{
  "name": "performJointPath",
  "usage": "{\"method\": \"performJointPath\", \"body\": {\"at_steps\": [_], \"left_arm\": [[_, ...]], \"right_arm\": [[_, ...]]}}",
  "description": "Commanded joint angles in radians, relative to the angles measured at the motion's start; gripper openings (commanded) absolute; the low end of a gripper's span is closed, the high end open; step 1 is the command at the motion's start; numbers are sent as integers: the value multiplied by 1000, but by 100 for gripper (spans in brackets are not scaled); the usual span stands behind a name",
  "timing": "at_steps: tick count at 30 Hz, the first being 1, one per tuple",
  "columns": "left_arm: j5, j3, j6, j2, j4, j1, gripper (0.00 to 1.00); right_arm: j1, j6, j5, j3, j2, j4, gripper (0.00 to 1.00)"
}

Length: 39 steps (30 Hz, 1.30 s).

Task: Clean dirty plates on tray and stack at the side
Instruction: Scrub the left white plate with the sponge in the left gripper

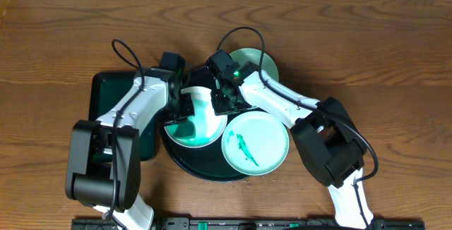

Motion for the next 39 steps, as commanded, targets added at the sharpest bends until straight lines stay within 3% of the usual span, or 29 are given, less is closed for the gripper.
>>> {"method": "performJointPath", "body": {"at_steps": [1, 5, 8, 12, 16, 20, 23, 27, 30, 36, 39], "left_arm": [[316, -27, 163, 26, 29, -11, 7], [286, -27, 161, 26, 118, -11, 7], [131, -27, 118, 26, 177, -11, 7], [-184, -27, 0, 26, 189, -11, 7], [-298, -27, -55, 26, 132, -11, 7], [-263, -27, -71, 26, 33, -11, 7], [-154, -27, -43, 26, -32, -11, 7], [128, -27, 134, 26, -41, -11, 7], [261, -27, 211, 26, -5, -11, 7], [248, -27, 214, 26, 153, -10, 7], [121, -27, 174, 26, 210, -10, 7]], "right_arm": [[8, -14, -7, -10, 39, -2, 1], [8, -14, -6, -10, 39, -2, 1], [8, -14, -6, -10, 39, -2, 1], [8, -14, -6, -10, 39, -2, 1], [8, -14, -6, -10, 39, -3, 1], [8, -14, -6, -10, 39, -5, 1], [8, -14, -7, -10, 39, -5, 1], [8, -14, -7, -10, 39, -4, 1], [8, -14, -8, -10, 39, -5, 1], [8, -14, -10, -10, 39, -5, 1], [8, -14, -10, -10, 39, -5, 1]]}}
